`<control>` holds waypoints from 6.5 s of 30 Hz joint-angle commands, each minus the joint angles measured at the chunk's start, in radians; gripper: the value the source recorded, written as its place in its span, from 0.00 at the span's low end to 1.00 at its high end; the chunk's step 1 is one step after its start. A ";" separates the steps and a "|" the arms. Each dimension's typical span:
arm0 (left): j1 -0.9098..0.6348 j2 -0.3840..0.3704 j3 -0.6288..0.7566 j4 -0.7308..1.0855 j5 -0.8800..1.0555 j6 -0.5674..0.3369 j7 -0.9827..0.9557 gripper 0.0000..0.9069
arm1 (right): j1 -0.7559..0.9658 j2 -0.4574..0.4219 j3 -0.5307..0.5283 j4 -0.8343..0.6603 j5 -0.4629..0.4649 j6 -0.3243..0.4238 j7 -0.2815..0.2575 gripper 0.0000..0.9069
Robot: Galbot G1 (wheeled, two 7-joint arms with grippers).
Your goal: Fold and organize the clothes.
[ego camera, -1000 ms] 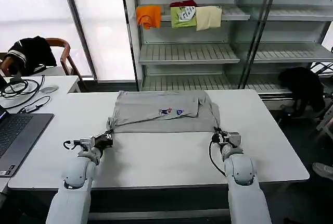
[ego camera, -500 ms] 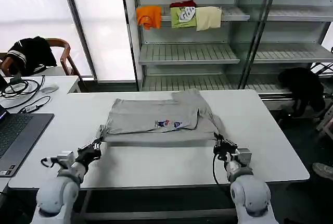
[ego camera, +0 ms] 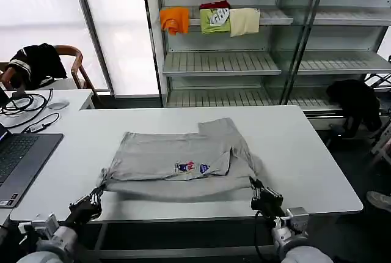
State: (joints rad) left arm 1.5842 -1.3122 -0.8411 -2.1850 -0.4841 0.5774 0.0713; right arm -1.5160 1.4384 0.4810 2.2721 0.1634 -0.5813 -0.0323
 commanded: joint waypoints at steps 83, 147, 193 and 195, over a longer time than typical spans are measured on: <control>-0.880 0.082 0.284 0.877 0.346 -0.027 0.180 0.41 | 1.057 0.220 -0.013 -1.265 -0.274 0.093 -0.173 0.00; -0.488 0.189 0.131 0.556 -0.132 -0.268 0.269 0.01 | 0.378 0.090 -0.059 -0.268 0.034 0.041 -0.072 0.00; -0.293 0.198 0.034 0.436 -0.011 -0.214 0.374 0.02 | 0.149 0.014 -0.002 -0.165 0.039 0.025 -0.063 0.21; -0.290 0.197 0.035 0.431 0.056 -0.217 0.374 0.02 | 0.145 0.015 -0.005 -0.169 0.009 0.029 -0.059 1.00</control>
State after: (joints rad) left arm 1.2706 -1.1134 -0.8027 -1.7368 -0.5488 0.3583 0.4411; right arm -1.3550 1.4622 0.4735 2.0947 0.1934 -0.5515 -0.0906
